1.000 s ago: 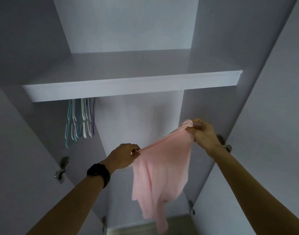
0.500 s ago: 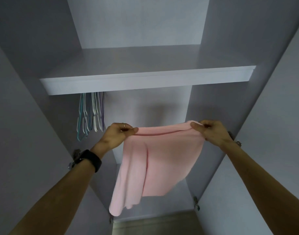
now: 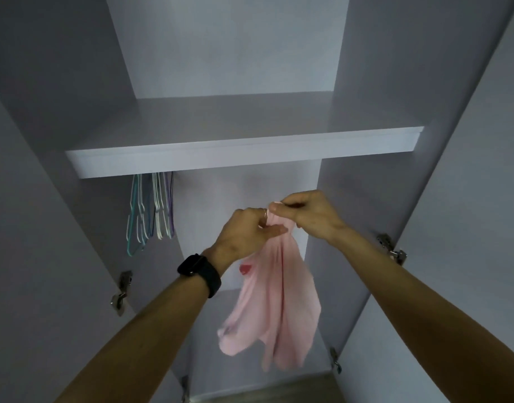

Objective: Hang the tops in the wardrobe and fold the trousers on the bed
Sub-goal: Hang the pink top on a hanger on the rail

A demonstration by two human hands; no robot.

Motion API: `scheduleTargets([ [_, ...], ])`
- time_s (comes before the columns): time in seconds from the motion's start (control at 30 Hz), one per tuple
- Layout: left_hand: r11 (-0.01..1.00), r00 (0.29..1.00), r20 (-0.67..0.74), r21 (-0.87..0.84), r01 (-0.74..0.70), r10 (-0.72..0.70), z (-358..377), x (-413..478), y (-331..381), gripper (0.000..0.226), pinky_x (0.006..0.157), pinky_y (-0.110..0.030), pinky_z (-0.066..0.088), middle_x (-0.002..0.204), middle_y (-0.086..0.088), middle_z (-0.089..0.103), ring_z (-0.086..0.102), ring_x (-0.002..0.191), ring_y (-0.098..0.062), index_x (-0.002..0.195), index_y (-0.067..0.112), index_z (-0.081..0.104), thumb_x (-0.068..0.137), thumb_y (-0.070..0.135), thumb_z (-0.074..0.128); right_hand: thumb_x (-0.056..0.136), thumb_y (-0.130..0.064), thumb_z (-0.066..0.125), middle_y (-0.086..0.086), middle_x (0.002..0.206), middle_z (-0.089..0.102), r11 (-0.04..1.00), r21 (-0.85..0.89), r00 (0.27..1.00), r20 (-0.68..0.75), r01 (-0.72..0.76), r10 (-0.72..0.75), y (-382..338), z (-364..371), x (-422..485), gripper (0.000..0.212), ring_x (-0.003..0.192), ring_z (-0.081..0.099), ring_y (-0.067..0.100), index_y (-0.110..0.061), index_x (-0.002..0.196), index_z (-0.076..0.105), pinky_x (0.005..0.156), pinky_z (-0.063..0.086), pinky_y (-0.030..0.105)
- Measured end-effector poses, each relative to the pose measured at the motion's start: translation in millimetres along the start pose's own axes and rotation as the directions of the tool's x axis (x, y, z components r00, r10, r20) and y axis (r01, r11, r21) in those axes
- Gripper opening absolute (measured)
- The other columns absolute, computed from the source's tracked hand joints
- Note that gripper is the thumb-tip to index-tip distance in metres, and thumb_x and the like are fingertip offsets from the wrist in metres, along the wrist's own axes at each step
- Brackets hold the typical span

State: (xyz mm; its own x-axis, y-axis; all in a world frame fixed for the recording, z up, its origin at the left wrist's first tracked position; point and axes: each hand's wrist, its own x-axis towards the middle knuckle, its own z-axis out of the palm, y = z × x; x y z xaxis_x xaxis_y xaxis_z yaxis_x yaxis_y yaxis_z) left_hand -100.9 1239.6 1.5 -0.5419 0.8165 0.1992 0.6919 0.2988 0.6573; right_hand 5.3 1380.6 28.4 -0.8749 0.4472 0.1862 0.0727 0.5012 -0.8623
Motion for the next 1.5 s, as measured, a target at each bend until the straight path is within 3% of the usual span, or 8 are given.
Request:
scheduleTargets([
  [0.17, 0.952, 0.999, -0.044, -0.306, -0.003, -0.011, -0.2, 11.0, -13.2, 0.011, 0.09, -0.013, 0.05, 0.106, 0.009, 0.074, 0.069, 0.103, -0.007, 0.1, 0.009, 0.077, 0.093, 0.013, 0.071, 0.095, -0.032, 0.067, -0.011, 0.094, 0.077, 0.976, 0.185, 0.974, -0.169, -0.118, 0.15, 37.3, -28.5, -24.2, 0.013, 0.085, 0.072, 0.006, -0.023, 0.101, 0.076, 0.069, 0.051, 0.017],
  [0.37, 0.899, 0.995, 0.081, -0.429, 0.085, -0.056, -7.0, 14.5, -20.6, 0.012, 0.071, -0.01, 0.048, 0.109, 0.005, 0.075, 0.066, 0.09, 0.0, 0.102, -0.002, 0.072, 0.095, 0.006, 0.066, 0.089, -0.016, 0.074, -0.019, 0.15, 0.046, 0.979, -0.092, 0.961, 0.196, -0.181, 0.196, 109.9, -13.2, -45.0, 0.066, 0.135, 0.04, 0.002, -0.045, 0.144, 0.048, 0.113, 0.032, 0.026],
  [0.53, 0.936, 0.993, -0.02, -0.336, 0.102, -0.116, -16.6, 13.6, -34.6, 0.013, 0.077, -0.019, 0.049, 0.085, 0.022, 0.072, 0.066, 0.082, 0.001, 0.082, 0.021, 0.069, 0.089, 0.012, 0.075, 0.091, -0.036, 0.071, -0.017, 0.087, 0.067, 0.943, -0.308, 0.983, 0.082, -0.13, 0.162, 109.8, 16.7, -41.2, 0.005, 0.081, 0.061, 0.002, -0.031, 0.094, 0.071, 0.078, 0.048, 0.023],
  [0.8, 0.924, 0.967, -0.081, -0.323, 0.204, -0.242, -31.7, -30.6, -69.9, 0.018, 0.07, -0.025, 0.053, 0.078, 0.01, 0.07, 0.064, 0.077, -0.014, 0.083, 0.019, 0.072, 0.081, 0.004, 0.081, 0.092, -0.047, 0.067, -0.01, 0.083, 0.056, 0.814, -0.566, 0.99, -0.112, -0.131, 0.081, 115.4, 10.0, -36.7, 0.014, 0.078, 0.059, 0.017, -0.033, 0.093, 0.07, 0.073, 0.048, 0.029],
  [0.9, 0.866, 0.956, 0.188, -0.412, 0.284, -0.224, -19.6, -46.6, -57.0, 0.024, 0.062, -0.015, 0.049, 0.08, 0.002, 0.071, 0.066, 0.07, -0.002, 0.098, -0.018, 0.063, 0.081, -0.008, 0.076, 0.097, -0.024, 0.061, -0.004, 0.075, 0.07, 0.939, -0.172, 0.954, -0.094, -0.297, 0.284, 103.6, 14.6, -21.9, 0.01, 0.073, 0.069, 0.021, -0.026, 0.09, 0.068, 0.066, 0.049, 0.025],
  [1.07, 0.913, 0.714, 0.661, -0.108, 0.393, -0.229, -5.2, -52.0, -47.9, 0.032, 0.078, -0.022, 0.052, 0.108, 0.009, 0.075, 0.068, 0.098, -0.004, 0.115, 0.028, 0.073, 0.085, 0.02, 0.078, 0.088, 0.003, 0.048, 0.024, 0.092, 0.07, 0.84, 0.392, 0.925, 0.104, -0.376, 0.365, 71.8, 20.1, -11.1, 0.018, 0.078, 0.071, 0.035, 0.001, 0.09, 0.065, 0.068, 0.059, 0.034],
  [1.3, 0.81, 0.904, 0.078, -0.418, 0.412, -0.42, 14.2, -22.1, -71.3, 0.022, 0.066, -0.015, 0.044, 0.107, -0.001, 0.072, 0.065, 0.096, -0.019, 0.105, 0.024, 0.068, 0.087, 0.011, 0.072, 0.081, -0.004, 0.081, -0.007, 0.079, 0.056, 0.974, 0.15, 0.974, 0.172, -0.172, 0.145, 59.5, 14.9, -16.8, 0.03, 0.071, 0.06, 0.013, -0.014, 0.083, 0.052, 0.058, 0.05, 0.027],
  [1.5, 0.917, 0.967, 0.14, -0.311, 0.249, -0.214, 50.0, 4.3, -54.8, 0.05, 0.095, -0.029, 0.048, 0.122, 0.014, 0.062, 0.058, 0.113, -0.014, 0.127, 0.036, 0.062, 0.081, 0.042, 0.082, 0.077, 0.001, 0.079, -0.012, 0.083, 0.058, 1.0, -0.024, 0.966, 0.259, 0.005, 0.001, 45.7, -7.8, -14.9, 0.036, 0.073, 0.058, 0.008, -0.026, 0.086, 0.058, 0.068, 0.05, 0.021],
])
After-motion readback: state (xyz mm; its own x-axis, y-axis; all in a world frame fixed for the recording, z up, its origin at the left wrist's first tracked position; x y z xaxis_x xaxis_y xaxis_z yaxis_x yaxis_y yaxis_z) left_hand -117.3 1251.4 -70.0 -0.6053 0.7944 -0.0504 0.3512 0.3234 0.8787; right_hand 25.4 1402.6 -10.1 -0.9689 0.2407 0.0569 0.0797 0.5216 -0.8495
